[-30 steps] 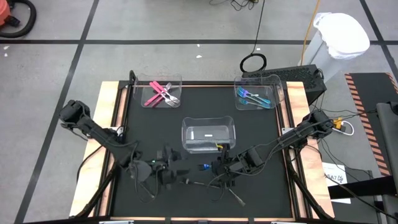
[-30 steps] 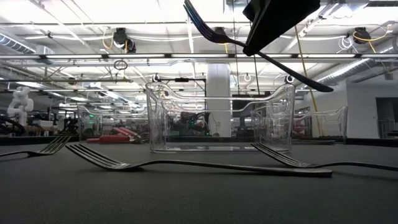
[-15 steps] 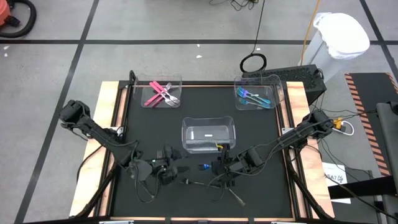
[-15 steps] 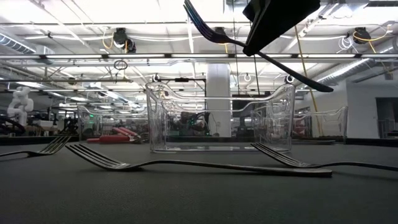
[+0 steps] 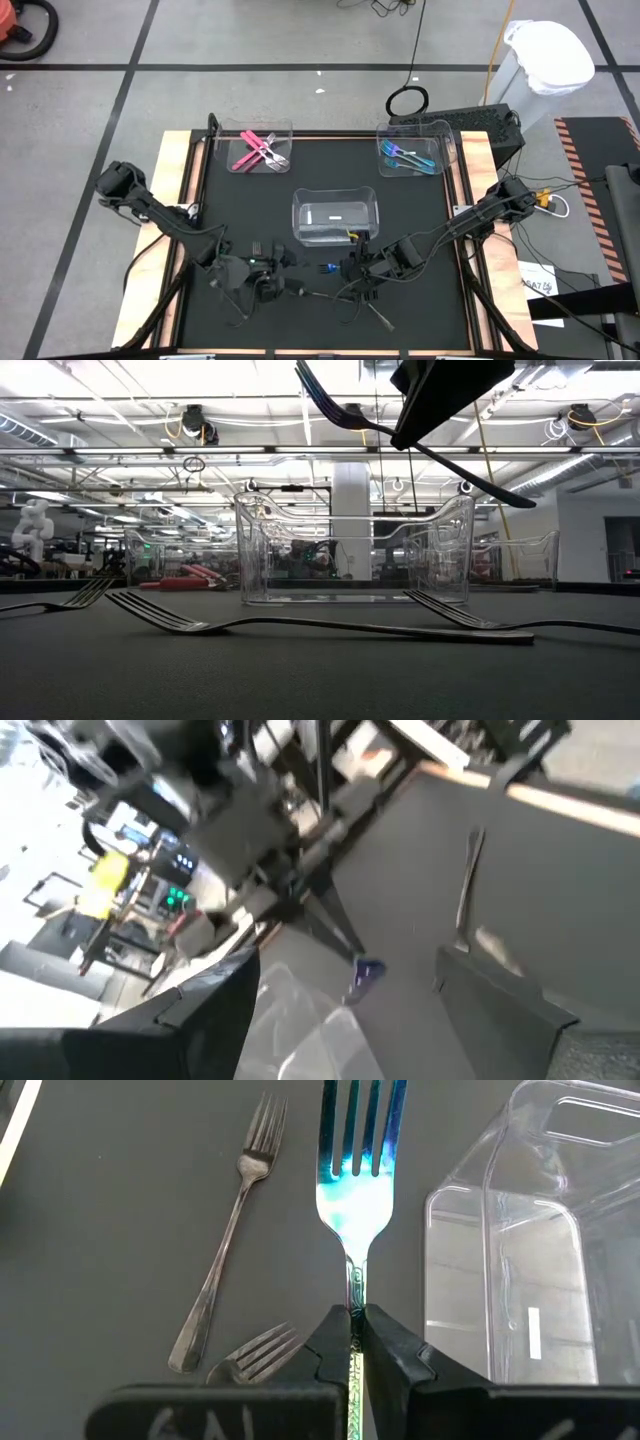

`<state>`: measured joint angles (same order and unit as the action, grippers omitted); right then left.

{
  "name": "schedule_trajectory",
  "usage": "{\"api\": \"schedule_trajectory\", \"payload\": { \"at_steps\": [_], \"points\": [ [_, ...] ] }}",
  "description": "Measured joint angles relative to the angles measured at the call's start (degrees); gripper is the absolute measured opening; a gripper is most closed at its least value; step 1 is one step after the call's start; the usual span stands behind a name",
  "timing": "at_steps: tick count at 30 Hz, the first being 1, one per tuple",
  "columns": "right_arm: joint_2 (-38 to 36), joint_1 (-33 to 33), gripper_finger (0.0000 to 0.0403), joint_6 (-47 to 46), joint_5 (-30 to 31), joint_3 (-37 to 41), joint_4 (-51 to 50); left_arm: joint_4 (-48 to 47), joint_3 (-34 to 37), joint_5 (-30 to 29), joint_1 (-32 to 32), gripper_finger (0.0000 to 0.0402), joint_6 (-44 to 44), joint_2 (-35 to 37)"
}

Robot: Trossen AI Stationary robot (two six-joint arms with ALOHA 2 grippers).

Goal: Sort silverware by color (type)
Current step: Put the blue fork into the right transparent bin

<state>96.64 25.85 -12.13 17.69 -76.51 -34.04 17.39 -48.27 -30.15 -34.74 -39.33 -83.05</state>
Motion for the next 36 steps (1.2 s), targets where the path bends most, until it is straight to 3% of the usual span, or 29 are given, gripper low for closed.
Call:
{"api": "schedule_trajectory", "payload": {
  "at_steps": [10, 17, 26, 36],
  "points": [
    [0.0, 0.0, 0.0008, 0.0, 0.0, 0.0, 0.0, 0.1, 0.0, 3.0, 3.8, 0.0302, -0.1, -3.1],
    [0.0, 0.0, 0.0008, 0.0, 0.0, 0.0, 0.0, 3.7, 0.0, 10.2, 6.9, 0.0302, -1.4, -6.5],
    [0.0, 0.0, 0.0012, -0.2, -0.1, 0.0, 0.0, 6.7, 0.0, 10.9, 8.2, 0.03, -6.2, -9.2],
    [0.0, 0.0, 0.0013, -0.2, -0.1, 0.0, 0.0, 7.7, 0.0, 12.0, 8.9, 0.0226, -9.0, -10.1]
  ]
}}
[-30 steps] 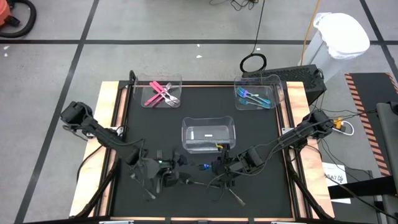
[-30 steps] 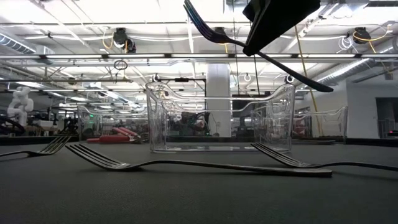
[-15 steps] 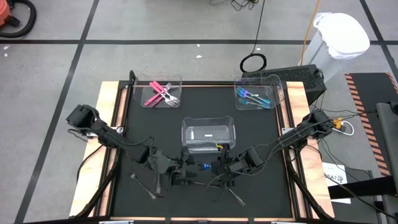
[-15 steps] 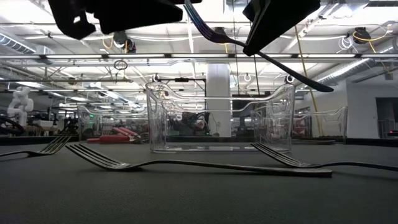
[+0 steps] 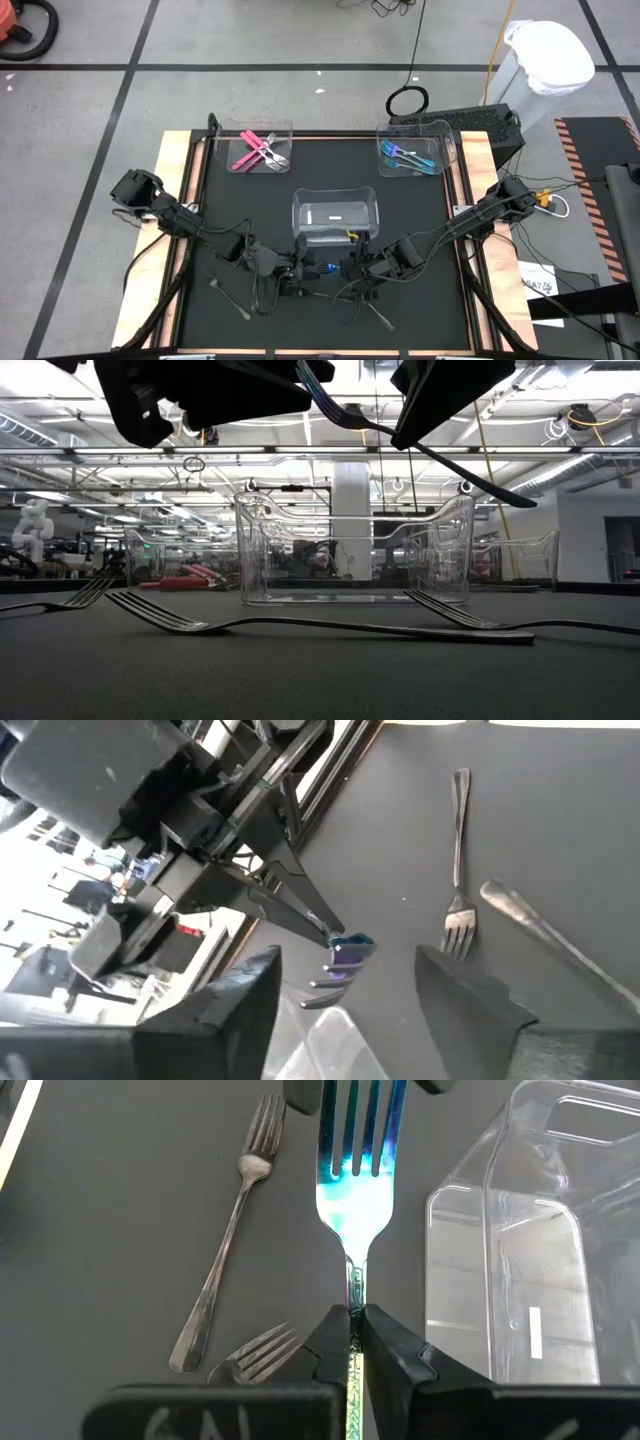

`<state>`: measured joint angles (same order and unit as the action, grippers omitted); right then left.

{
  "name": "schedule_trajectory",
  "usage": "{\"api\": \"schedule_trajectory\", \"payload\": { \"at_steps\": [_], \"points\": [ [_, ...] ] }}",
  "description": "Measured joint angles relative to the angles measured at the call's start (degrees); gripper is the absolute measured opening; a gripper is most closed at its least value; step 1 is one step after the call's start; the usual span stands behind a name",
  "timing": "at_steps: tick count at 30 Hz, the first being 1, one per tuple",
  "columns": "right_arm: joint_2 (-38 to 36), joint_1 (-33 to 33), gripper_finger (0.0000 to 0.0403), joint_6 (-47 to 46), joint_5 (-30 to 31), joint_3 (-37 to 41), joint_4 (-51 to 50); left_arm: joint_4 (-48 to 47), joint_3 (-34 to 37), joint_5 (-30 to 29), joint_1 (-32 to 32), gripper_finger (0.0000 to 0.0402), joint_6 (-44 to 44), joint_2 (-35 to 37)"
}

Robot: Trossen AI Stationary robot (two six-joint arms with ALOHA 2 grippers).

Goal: Sort silverware by color (type)
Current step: Put the blue fork into the right transparent bin

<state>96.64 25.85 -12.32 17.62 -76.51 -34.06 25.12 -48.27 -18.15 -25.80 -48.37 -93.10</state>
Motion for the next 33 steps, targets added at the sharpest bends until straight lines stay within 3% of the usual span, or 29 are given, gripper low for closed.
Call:
{"api": "schedule_trajectory", "payload": {
  "at_steps": [25, 33],
  "points": [
    [0.0, 0.0, 0.0014, 1.5, 0.1, 0.0, 0.1, -1.0, 0.1, 0.7, -0.1, 0.0013, -3.2, 0.0],
    [0.0, 0.0, 0.0041, 0.8, 0.8, 0.0, 1.1, -1.2, 0.1, 1.2, -0.2, 0.0007, -3.2, -0.1]
  ]
}}
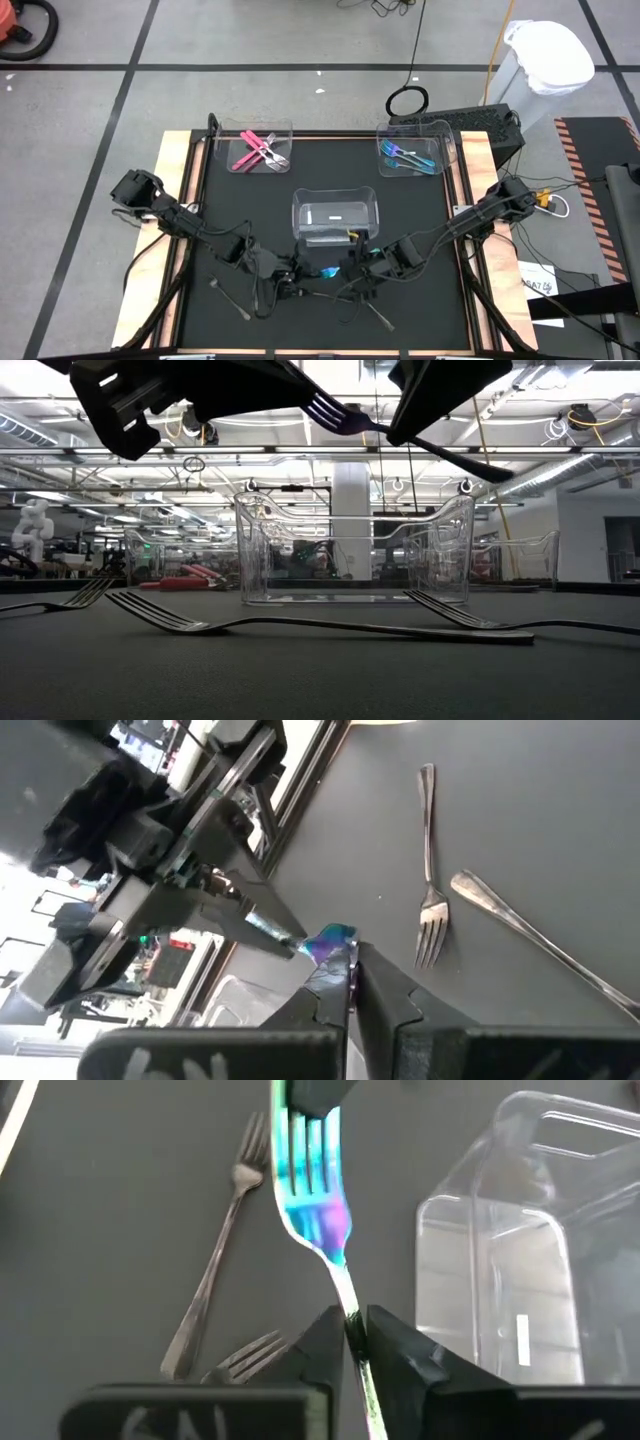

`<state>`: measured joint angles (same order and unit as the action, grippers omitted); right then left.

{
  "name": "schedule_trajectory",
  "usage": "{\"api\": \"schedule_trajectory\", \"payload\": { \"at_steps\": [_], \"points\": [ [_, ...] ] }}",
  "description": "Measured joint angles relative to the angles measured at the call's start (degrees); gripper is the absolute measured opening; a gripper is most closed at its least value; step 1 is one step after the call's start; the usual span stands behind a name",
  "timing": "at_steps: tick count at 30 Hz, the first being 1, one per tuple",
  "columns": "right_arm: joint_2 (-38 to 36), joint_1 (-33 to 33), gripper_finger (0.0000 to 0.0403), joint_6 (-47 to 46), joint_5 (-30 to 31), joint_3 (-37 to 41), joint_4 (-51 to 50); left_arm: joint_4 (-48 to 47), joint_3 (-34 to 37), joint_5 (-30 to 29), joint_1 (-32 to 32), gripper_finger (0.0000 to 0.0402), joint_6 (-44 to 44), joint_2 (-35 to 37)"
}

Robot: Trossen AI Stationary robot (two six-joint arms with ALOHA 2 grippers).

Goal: Sort silverware by color (type)
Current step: Put the blue fork into the right transparent bin

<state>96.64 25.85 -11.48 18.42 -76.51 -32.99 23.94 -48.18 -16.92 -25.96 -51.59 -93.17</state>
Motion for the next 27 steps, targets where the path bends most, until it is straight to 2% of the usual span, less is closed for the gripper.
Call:
{"api": "schedule_trajectory", "payload": {
  "at_steps": [10, 16, 19, 22, 27],
  "points": [
    [0.0, 0.9, 0.0119, 0.2, 1.3, 0.0, 0.1, 1.5, 0.0, 0.6, 0.1, 0.0007, -0.2, 0.1],
    [-1.2, 2.3, 0.0138, 1.2, 1.4, 0.0, -1.5, 2.1, 0.0, 1.1, 0.1, 0.0006, 0.0, 0.8],
    [-3.0, 3.7, 0.0139, 1.0, 1.6, 0.0, -2.9, 3.0, 0.0, 4.0, -0.1, 0.0006, 0.2, 1.9],
    [-5.2, 5.8, 0.0139, 0.3, 5.3, 0.0, -4.8, 3.9, -0.1, 6.0, -0.8, 0.0006, 0.3, 3.3],
    [-8.2, 9.5, 0.0139, 0.2, 14.6, 0.0, -9.6, 4.5, -0.1, 6.3, -3.3, 0.0006, 0.7, 6.3]
  ]
}}
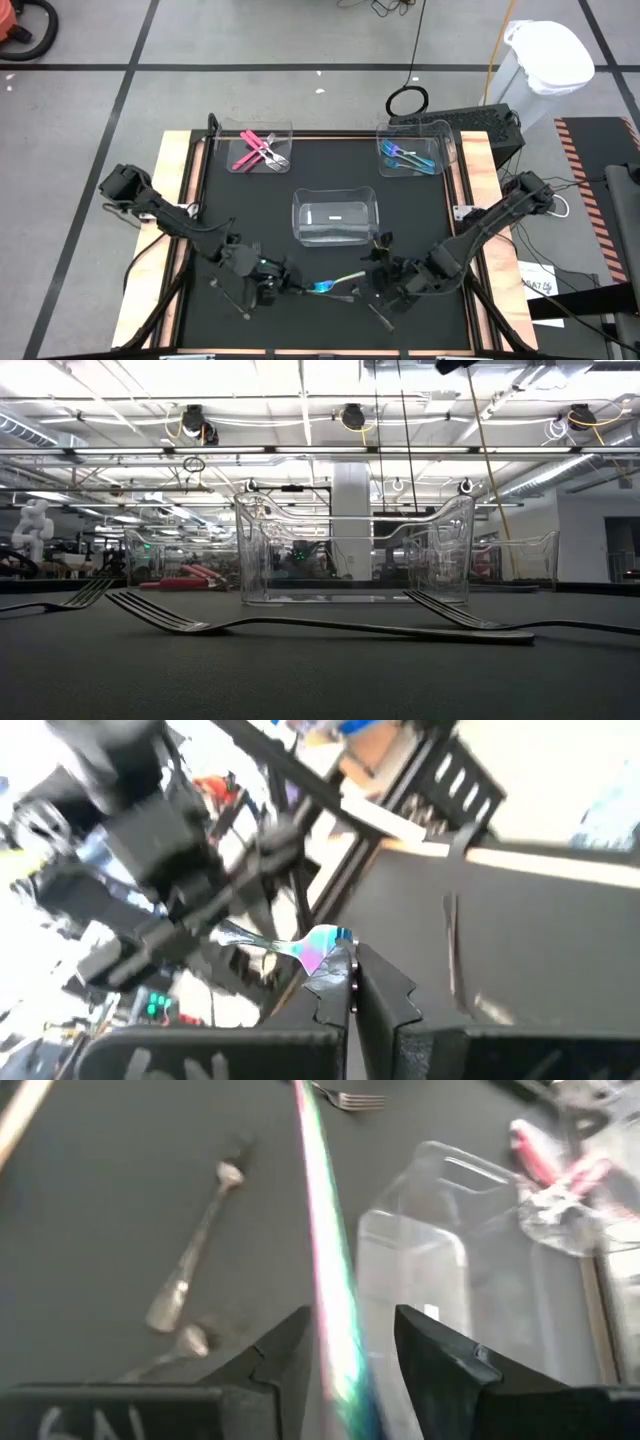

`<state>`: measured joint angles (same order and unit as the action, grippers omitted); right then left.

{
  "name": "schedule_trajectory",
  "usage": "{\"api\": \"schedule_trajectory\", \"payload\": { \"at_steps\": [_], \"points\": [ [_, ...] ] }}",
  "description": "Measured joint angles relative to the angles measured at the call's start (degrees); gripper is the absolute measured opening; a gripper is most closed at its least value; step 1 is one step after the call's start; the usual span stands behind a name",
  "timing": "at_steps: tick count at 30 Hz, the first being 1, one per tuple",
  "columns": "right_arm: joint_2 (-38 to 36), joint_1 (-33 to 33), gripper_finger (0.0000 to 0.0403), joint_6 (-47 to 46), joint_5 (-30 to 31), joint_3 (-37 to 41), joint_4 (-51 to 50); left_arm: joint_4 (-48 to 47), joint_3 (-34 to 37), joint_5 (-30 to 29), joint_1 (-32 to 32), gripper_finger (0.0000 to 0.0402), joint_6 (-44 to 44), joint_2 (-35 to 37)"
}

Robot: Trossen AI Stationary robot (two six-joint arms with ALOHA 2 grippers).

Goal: Sort silverware by color (type)
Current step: Put the blue fork into the right transparent bin

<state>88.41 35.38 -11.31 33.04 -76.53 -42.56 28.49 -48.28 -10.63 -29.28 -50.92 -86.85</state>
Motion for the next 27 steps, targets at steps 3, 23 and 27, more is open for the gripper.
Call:
{"api": "schedule_trajectory", "payload": {
  "at_steps": [3, 23, 27],
  "points": [
    [-0.1, 1.9, 0.0139, 0.0, 3.3, 0.0, -2.1, -0.5, 0.0, 0.2, -2.1, 0.0006, 0.0, 2.1],
    [-12.1, 2.5, 0.0139, 7.7, 9.1, 16.8, 10.1, -7.5, 0.1, -4.0, -11.3, 0.0006, 2.1, 10.4],
    [-22.4, 2.5, 0.0139, 12.7, 8.5, 27.4, 22.5, -12.7, 0.1, -4.7, -11.1, 0.0006, 6.4, 13.7]
  ]
}}
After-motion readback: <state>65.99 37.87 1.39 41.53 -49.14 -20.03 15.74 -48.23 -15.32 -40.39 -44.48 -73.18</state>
